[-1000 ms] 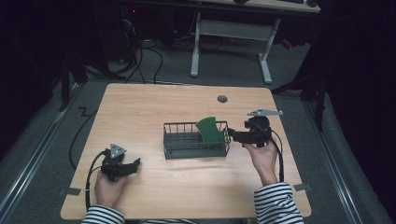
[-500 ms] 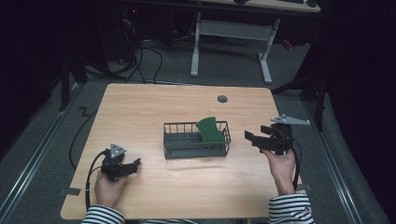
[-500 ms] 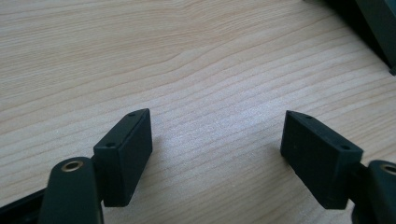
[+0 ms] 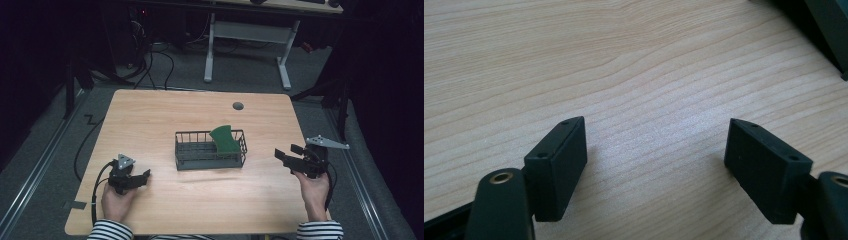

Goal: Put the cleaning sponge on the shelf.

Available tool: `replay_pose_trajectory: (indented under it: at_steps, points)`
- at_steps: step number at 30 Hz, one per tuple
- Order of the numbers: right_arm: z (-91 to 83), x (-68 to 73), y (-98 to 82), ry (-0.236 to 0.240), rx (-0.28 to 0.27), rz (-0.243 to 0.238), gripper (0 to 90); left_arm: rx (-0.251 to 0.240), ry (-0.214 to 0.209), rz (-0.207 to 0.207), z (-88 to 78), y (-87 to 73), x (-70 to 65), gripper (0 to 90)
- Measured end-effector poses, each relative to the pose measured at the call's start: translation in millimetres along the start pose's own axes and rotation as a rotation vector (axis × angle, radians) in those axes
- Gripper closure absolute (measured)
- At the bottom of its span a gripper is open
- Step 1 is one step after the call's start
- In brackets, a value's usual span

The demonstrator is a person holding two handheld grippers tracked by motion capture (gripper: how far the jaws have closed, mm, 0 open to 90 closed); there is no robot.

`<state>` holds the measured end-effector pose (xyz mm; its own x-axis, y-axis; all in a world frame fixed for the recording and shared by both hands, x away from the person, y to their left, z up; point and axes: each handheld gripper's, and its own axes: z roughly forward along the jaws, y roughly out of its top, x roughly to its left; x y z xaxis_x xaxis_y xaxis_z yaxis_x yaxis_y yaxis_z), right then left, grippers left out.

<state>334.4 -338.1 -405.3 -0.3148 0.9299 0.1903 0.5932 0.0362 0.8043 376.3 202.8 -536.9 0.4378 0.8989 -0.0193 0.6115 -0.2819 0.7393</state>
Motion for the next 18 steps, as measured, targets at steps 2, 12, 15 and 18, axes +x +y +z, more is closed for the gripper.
replay_pose_trajectory:
  at_steps: [2, 12, 15, 18]
  points:
    - [-0.7, -2.9, -4.7, 0.001, -0.003, 0.005, 28.1, 0.000, 0.000, 0.000, 0.0, 0.0, 0.0, 25.5]
    - [-0.1, -15.7, -29.5, -0.006, -0.001, 0.050, 28.8, 0.000, 0.000, 0.000, 0.0, 0.0, 0.0, 25.5]
    - [1.4, -18.6, -36.6, -0.009, -0.002, 0.056, 29.0, 0.000, 0.001, 0.000, 0.0, 0.0, 0.0, 25.5]
    - [4.3, -20.7, -43.5, -0.016, -0.002, 0.064, 29.2, 0.000, 0.001, 0.000, 0.0, 0.0, 0.0, 25.5]
